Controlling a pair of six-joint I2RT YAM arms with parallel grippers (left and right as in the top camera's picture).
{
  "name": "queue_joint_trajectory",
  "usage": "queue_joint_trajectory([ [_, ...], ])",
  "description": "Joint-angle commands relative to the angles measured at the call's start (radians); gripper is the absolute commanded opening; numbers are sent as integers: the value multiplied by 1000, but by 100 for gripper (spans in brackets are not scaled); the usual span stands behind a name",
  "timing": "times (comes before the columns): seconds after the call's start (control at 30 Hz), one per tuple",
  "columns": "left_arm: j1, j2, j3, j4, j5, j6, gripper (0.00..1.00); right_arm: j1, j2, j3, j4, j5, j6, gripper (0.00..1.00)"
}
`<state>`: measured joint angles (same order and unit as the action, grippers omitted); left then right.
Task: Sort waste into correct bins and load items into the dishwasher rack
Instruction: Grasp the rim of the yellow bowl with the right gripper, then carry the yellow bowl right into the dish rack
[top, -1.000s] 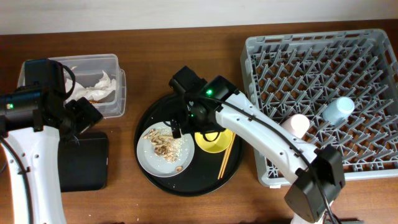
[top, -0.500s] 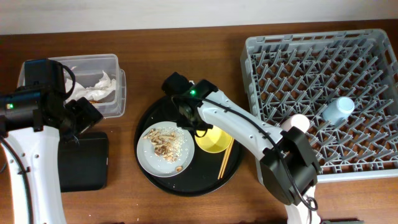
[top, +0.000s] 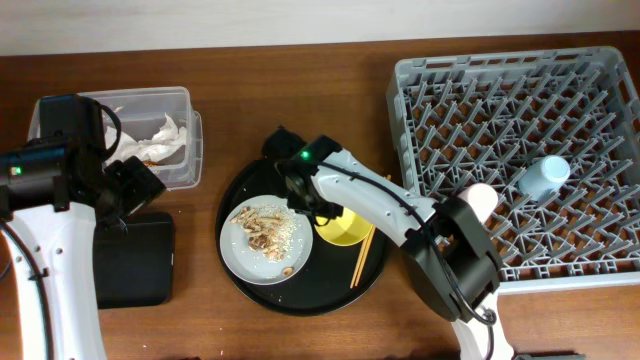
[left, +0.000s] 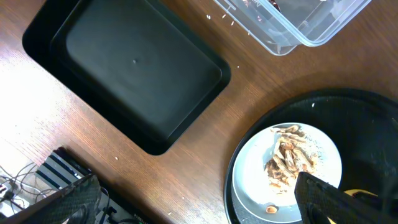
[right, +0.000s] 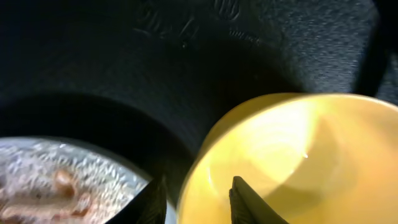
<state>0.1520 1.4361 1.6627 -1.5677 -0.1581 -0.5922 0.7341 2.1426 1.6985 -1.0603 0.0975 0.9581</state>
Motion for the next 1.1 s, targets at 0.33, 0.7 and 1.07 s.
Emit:
queue_joint_trajectory([
  [0.33, 3, -4, 7, 0, -11, -10, 99, 5, 7, -77, 37, 0, 53, 9],
  [0.7, 3, -4, 7, 0, -11, -10, 99, -20, -93, 244, -167, -108, -180, 4],
  [1.07, 3, -4, 7, 0, -11, -10, 99, -762, -328, 309, -354, -365, -869, 4],
])
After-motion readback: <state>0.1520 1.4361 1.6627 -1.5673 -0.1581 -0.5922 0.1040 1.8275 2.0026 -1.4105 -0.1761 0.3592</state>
